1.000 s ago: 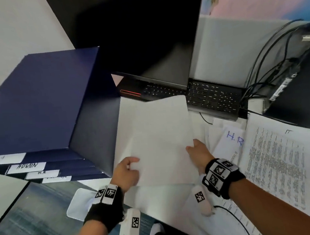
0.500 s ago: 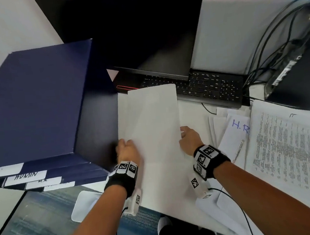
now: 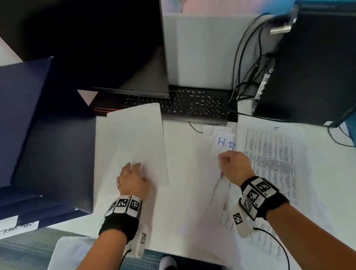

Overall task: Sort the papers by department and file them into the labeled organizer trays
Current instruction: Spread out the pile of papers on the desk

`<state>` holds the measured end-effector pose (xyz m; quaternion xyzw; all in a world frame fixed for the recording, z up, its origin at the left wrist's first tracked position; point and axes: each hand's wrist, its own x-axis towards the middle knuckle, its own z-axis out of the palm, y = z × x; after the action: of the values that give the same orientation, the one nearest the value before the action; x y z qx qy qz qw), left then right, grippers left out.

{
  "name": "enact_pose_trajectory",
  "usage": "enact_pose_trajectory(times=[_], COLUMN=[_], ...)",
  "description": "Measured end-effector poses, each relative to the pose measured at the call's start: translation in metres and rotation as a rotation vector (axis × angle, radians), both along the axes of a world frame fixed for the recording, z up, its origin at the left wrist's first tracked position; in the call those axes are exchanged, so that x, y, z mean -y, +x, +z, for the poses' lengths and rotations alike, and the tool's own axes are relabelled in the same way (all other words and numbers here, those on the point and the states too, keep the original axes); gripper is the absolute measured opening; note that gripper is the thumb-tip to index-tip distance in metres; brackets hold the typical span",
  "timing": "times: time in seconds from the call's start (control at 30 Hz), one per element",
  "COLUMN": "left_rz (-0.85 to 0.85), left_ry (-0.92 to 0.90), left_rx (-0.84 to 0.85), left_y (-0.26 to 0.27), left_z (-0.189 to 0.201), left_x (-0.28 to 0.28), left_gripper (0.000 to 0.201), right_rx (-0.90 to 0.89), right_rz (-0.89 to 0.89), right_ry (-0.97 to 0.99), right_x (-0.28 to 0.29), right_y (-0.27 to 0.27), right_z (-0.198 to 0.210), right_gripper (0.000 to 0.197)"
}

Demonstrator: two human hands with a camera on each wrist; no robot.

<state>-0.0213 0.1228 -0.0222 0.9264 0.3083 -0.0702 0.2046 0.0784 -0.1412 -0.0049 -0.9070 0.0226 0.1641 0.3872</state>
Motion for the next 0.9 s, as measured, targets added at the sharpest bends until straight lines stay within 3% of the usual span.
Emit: enact_pose_trajectory(times=[0.13,0.27,0.4,0.5,0.57,0.7,0.8,0.9], left_rz=[-0.206,-0.41,-0.397,-0.289,-0.216,-0.23,-0.267,-0.34], left_ry=[-0.143,-0.334,-0.382,-0.483,-0.534,-0.468,-0.462,-0.438], left_rx=[0.198,0.127,-0.068,-0.042,0.014,0.032,0.072,0.174], left_y=[0.011,0.023,0.026,0.024,0.02,0.017,0.013,0.004], left_z=[0.012,0.018,0.008,0.003,-0.001,-0.004,-0.006,-0.008], left_x=[0.089,0.167,0.212,0.229,0.235,0.238,0.24,0.237], left_gripper=[0.035,0.036,0.038,0.047,0.043,0.014,0.025,0.014], right_rx=[-0.005,-0.071,-0.148,-0.081,-0.012,0.037,0.071,0.102], right_rz=[-0.101,-0.171,-0.279,-0.287,-0.316,-0.379,-0.33,-0.352], right_ry=[-0.166,-0.462,-0.385,-0.298,-0.234,-0.082,-0.115,-0.127], right_x=[0.077,0.133,0.167,0.18,0.184,0.187,0.192,0.196], right_y=[0.002,0.005,0.01,0.009,0.007,0.006,0.007,0.007], right_z=[-0.005,-0.003,-0.006,-0.014,-0.018,-0.021,-0.027,-0.032], right_gripper=[0.03,0.037,0.056,0.065,0.068,0.059,0.055,0.049])
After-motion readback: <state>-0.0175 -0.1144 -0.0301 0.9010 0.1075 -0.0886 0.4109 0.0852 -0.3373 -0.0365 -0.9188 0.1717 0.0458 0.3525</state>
